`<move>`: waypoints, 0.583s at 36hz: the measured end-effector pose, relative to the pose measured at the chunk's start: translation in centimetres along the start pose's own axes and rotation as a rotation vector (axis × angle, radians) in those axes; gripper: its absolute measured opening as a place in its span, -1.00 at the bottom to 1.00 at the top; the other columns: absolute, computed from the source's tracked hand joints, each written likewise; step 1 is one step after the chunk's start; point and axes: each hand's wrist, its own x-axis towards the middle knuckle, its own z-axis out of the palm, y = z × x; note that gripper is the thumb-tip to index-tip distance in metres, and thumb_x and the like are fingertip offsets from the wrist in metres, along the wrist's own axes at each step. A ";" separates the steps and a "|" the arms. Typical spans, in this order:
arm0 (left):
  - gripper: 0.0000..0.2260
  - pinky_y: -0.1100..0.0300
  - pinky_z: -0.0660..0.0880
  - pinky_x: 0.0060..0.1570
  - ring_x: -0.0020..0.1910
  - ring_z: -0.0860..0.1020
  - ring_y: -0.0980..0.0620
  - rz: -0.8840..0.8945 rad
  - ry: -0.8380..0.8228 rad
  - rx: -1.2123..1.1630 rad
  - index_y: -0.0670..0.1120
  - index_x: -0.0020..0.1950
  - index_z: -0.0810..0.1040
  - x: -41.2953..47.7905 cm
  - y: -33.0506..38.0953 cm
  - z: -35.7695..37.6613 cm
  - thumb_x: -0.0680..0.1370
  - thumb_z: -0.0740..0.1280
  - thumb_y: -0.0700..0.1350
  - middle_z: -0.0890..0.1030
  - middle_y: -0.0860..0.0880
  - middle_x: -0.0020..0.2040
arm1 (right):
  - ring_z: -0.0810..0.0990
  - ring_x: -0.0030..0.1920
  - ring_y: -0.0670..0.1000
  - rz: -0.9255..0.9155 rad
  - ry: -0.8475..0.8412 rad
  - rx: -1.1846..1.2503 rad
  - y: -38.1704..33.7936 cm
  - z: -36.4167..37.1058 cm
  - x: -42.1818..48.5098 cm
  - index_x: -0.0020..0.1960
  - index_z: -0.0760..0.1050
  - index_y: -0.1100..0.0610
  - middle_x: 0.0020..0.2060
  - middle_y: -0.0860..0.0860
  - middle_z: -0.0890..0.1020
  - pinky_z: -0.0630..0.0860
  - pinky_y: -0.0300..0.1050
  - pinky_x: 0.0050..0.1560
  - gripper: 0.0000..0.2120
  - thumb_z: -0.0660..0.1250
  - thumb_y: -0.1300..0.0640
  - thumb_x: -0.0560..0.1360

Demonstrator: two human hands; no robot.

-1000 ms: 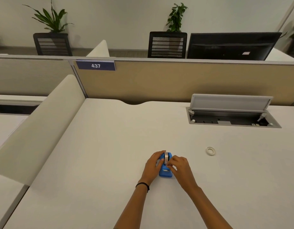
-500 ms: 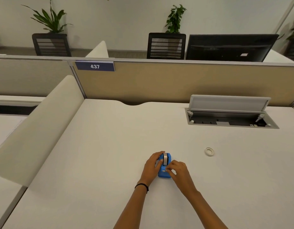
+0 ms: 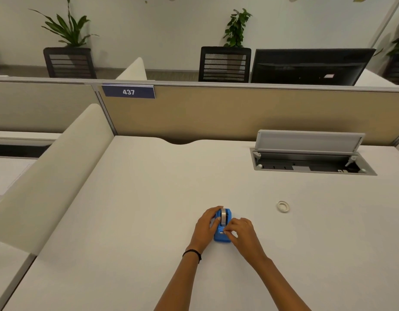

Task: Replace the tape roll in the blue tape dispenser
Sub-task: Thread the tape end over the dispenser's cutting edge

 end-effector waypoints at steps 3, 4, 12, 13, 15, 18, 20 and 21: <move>-0.71 0.41 0.37 0.21 0.18 0.47 0.16 -0.003 -0.001 -0.002 0.12 0.28 0.35 0.1 -0.1 0.0 0.59 0.18 -0.13 0.47 0.13 0.22 | 0.63 -0.11 0.05 0.002 -0.011 -0.006 0.1 0.0 0.1 -0.14 0.64 0.16 -0.16 0.10 0.70 0.20 -0.11 0.27 -0.93 0.39 0.18 0.43; -0.71 0.38 0.37 0.22 0.19 0.47 0.15 -0.005 -0.001 -0.003 0.13 0.28 0.35 0.1 -0.1 0.0 0.60 0.17 -0.13 0.47 0.12 0.23 | 0.64 -0.11 0.05 0.002 -0.016 -0.009 0.1 0.0 0.2 -0.14 0.64 0.16 -0.16 0.09 0.70 0.19 -0.09 0.29 -0.93 0.39 0.18 0.43; -0.71 0.29 0.38 0.25 0.19 0.47 0.13 -0.012 0.004 -0.003 0.09 0.30 0.36 0.0 0.0 0.1 0.59 0.18 -0.13 0.47 0.11 0.24 | 0.62 -0.08 0.02 0.009 -0.024 -0.012 0.0 0.0 0.0 -0.13 0.63 0.14 -0.14 0.07 0.69 0.15 -0.04 0.36 -0.92 0.36 0.16 0.46; -0.71 0.29 0.38 0.25 0.20 0.47 0.12 -0.009 0.005 0.002 0.07 0.31 0.37 0.0 0.0 0.1 0.59 0.18 -0.13 0.47 0.10 0.24 | 0.62 -0.08 0.02 0.007 -0.025 -0.022 0.0 0.0 0.0 -0.13 0.63 0.14 -0.15 0.06 0.69 0.15 -0.04 0.36 -0.92 0.36 0.17 0.46; -0.70 0.32 0.37 0.25 0.20 0.46 0.14 -0.007 0.006 0.006 0.06 0.31 0.37 0.0 0.0 0.1 0.59 0.18 -0.14 0.47 0.11 0.24 | 0.63 -0.10 0.02 0.002 -0.048 -0.045 -0.1 -0.2 0.0 -0.16 0.63 0.14 -0.17 0.06 0.69 0.15 -0.03 0.36 -0.92 0.36 0.17 0.45; -0.70 0.40 0.36 0.21 0.19 0.46 0.16 -0.006 0.007 0.017 0.07 0.31 0.37 0.0 -0.1 0.1 0.59 0.17 -0.14 0.46 0.14 0.23 | 0.65 -0.20 0.00 -0.050 -0.061 -0.107 -0.4 -0.2 -0.1 -0.24 0.62 0.10 -0.26 0.02 0.70 0.29 0.07 0.30 -0.96 0.45 0.21 0.37; -0.70 0.41 0.36 0.21 0.19 0.46 0.16 -0.006 0.007 0.020 0.07 0.31 0.36 0.0 -0.1 0.1 0.59 0.18 -0.13 0.46 0.14 0.24 | 0.65 -0.30 -0.04 -0.088 -0.050 -0.161 -0.5 0.1 -0.3 -0.29 0.61 0.05 -0.33 -0.03 0.69 0.43 0.18 0.18 -0.86 0.54 0.23 0.26; -0.70 0.42 0.36 0.20 0.19 0.46 0.17 -0.007 0.005 0.019 0.08 0.31 0.36 0.0 -0.1 0.1 0.59 0.18 -0.13 0.46 0.14 0.23 | 0.65 -0.32 -0.05 -0.083 -0.035 -0.159 -0.4 0.2 -0.4 -0.30 0.61 0.05 -0.34 -0.03 0.69 0.45 0.18 0.15 -0.85 0.55 0.22 0.25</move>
